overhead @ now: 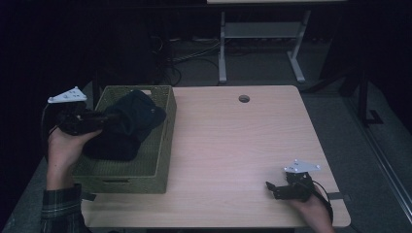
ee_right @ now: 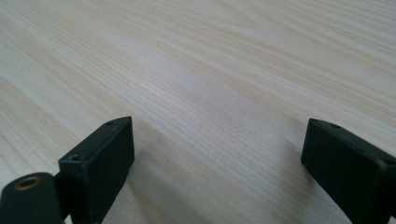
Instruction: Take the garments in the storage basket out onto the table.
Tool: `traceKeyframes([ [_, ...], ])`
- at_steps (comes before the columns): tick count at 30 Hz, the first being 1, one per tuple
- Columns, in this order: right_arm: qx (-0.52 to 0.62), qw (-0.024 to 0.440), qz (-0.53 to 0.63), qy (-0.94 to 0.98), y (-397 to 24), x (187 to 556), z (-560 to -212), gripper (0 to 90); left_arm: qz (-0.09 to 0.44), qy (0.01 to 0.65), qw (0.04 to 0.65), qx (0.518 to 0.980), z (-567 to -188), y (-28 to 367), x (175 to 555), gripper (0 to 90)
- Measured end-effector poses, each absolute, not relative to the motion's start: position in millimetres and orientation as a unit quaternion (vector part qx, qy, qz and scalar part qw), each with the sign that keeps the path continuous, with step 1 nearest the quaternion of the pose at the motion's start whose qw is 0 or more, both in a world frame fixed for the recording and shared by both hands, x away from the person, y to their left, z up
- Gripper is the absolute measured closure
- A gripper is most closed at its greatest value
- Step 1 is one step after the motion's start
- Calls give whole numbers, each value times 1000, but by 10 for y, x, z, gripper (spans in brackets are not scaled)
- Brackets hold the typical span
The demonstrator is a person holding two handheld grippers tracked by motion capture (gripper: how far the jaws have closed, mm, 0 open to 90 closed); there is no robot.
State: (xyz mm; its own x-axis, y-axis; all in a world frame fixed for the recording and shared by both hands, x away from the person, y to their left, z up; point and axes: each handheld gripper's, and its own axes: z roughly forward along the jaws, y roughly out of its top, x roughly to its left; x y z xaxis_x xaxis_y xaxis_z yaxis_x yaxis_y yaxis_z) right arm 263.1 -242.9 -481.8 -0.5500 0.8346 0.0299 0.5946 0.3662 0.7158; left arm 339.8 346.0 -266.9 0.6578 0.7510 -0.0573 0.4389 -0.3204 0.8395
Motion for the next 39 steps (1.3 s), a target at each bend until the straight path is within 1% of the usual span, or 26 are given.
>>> traceKeyframes([
  [22,442,173,348,808,-2429,2631,-4818,93,188,337,463,798,-2304,3080,3424,700],
  [39,442,173,348,808,-2429,2631,-4818,93,188,291,476,809,-2055,2661,3472,701],
])
